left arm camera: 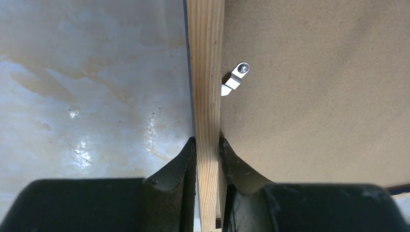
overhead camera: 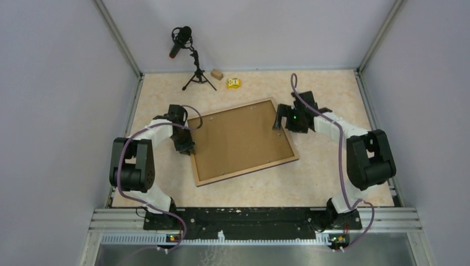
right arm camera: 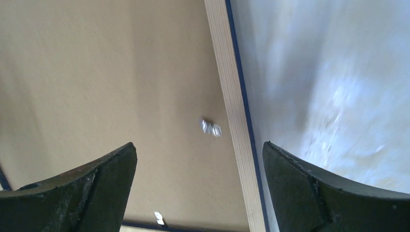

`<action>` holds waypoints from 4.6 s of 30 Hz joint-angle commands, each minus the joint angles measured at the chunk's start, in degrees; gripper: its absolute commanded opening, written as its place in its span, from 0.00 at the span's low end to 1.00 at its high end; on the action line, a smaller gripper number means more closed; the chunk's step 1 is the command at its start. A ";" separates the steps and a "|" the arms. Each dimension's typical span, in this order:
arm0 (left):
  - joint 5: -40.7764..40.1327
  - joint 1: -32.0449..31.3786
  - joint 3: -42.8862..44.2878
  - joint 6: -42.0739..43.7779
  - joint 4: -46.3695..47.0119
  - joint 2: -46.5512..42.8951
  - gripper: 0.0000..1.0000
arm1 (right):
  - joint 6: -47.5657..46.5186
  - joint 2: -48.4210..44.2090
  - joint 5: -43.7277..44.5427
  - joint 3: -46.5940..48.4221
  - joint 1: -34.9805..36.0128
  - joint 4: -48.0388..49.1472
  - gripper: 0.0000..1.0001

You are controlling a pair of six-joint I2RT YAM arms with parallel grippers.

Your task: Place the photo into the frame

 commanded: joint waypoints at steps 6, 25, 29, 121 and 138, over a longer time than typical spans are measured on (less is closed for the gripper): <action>4.68 3.11 -0.24 4.74 8.07 2.71 0.18 | -11.42 5.55 9.18 16.33 0.52 -8.47 0.97; 8.14 5.12 -2.36 6.04 11.44 0.41 0.26 | -14.56 6.03 9.25 8.96 3.14 -7.63 0.80; 8.31 5.10 -2.44 6.05 11.52 0.48 0.24 | -14.72 6.88 7.77 8.85 3.11 -6.34 0.71; 12.12 5.10 -3.28 5.62 12.49 -0.89 0.17 | 8.91 10.43 26.98 17.13 6.89 -19.95 0.32; 12.17 5.11 -3.46 5.86 12.63 -1.02 0.17 | 6.14 6.27 24.34 13.16 7.16 -11.82 0.28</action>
